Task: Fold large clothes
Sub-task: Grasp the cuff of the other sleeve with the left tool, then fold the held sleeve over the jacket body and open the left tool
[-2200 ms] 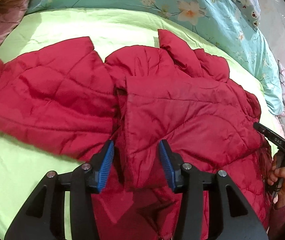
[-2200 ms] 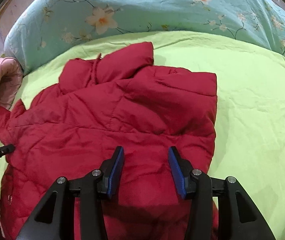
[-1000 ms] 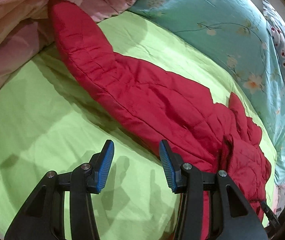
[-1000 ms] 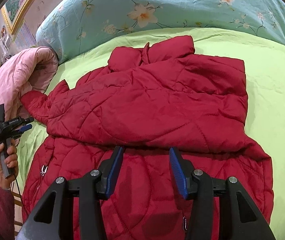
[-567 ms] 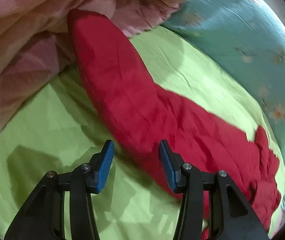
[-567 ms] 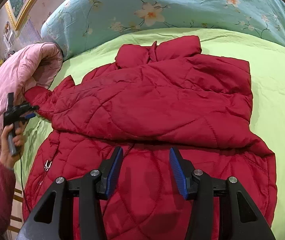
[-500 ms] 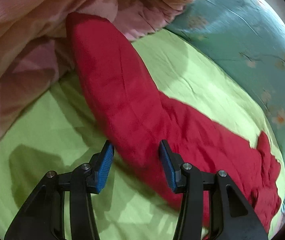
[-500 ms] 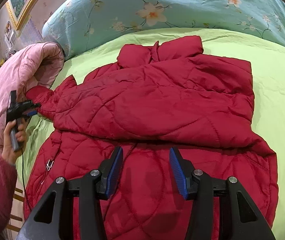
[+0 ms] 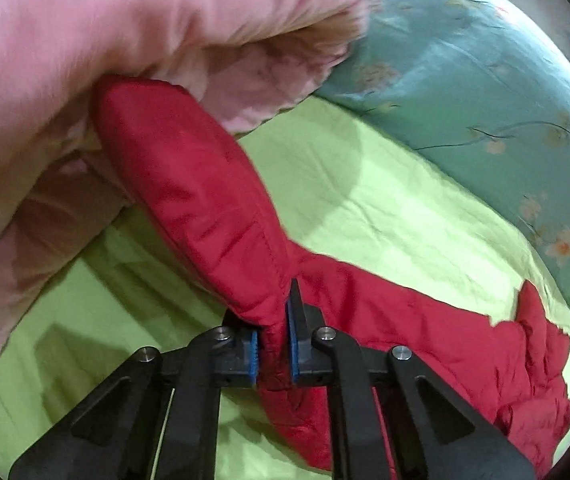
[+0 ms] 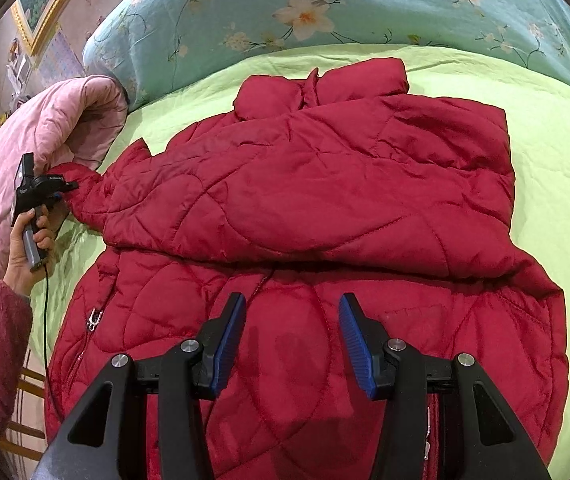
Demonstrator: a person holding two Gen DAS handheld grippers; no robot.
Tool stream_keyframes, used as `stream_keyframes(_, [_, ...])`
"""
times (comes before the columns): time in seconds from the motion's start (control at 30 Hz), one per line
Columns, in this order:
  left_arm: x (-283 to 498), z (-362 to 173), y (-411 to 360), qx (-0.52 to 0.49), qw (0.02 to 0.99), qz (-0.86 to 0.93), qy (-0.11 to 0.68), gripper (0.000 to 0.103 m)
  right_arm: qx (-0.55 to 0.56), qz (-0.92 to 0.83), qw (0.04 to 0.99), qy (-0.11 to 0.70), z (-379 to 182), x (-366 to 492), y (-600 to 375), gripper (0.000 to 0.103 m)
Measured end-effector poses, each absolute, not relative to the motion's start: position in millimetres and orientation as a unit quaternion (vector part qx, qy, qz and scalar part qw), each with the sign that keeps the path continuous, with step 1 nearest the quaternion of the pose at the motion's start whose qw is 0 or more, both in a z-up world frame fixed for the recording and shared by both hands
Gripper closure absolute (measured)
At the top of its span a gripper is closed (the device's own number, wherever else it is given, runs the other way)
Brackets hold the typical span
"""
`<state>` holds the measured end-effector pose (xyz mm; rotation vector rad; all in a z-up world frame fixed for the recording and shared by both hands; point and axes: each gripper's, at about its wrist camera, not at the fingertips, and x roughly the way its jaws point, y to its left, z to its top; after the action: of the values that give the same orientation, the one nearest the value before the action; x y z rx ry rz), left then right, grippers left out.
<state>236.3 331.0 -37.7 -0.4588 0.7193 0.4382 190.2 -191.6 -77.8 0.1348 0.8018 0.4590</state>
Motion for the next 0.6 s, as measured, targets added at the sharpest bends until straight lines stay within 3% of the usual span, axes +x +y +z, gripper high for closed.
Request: stream_keyframes(0.6, [205.5,25.9,167.9,-0.129,0.950,0.017,0.285,0.095,0.104,0.219,0.893,0.379,-74.8,186.9,-212.2,0.053])
